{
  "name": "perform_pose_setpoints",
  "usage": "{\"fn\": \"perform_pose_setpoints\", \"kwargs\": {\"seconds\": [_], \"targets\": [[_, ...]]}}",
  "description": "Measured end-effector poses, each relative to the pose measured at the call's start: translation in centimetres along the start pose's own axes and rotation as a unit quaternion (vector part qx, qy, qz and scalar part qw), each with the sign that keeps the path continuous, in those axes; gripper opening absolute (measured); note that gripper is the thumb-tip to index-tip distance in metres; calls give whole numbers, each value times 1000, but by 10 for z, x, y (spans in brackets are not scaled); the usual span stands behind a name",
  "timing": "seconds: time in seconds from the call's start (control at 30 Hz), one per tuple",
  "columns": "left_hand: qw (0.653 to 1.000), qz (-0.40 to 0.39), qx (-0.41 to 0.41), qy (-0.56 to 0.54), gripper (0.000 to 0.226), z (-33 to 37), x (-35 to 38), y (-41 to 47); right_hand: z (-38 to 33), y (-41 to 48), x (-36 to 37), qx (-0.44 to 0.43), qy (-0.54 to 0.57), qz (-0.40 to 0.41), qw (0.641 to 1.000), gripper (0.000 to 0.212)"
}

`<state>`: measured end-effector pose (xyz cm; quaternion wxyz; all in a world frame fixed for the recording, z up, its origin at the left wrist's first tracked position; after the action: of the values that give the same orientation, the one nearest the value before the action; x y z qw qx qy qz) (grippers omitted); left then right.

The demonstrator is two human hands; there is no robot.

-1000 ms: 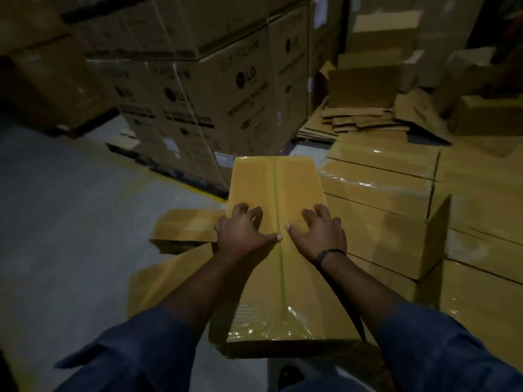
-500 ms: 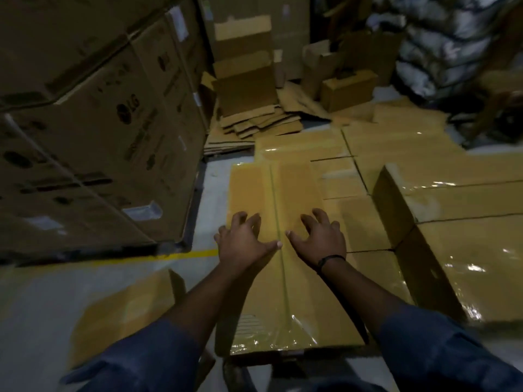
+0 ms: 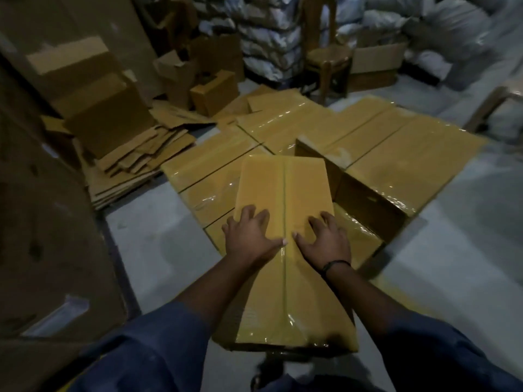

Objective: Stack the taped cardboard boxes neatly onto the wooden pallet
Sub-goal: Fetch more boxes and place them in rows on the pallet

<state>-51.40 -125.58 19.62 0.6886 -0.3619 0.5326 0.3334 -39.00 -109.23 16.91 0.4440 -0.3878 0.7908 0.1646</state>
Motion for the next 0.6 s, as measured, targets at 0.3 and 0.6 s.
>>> {"fn": "perform_pose_setpoints", "kwargs": {"seconds": [0.3, 0.6], "targets": [[990, -72, 121, 29, 100, 40, 32, 12, 49, -42, 2, 110, 7, 27, 994, 71], [956, -113, 265, 58, 100, 28, 59, 67, 42, -46, 53, 240, 15, 92, 966, 71]]}}
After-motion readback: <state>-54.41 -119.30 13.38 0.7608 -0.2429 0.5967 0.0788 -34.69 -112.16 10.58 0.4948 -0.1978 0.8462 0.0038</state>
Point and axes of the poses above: each hand's wrist, its own y-axis towards the middle knuckle, its own x-axis out of the palm, z = x × y, the point moved 5 cm from there along y, towards the middle knuckle, and after that the axes turned 5 degrees about y, right-handed, at the moved point
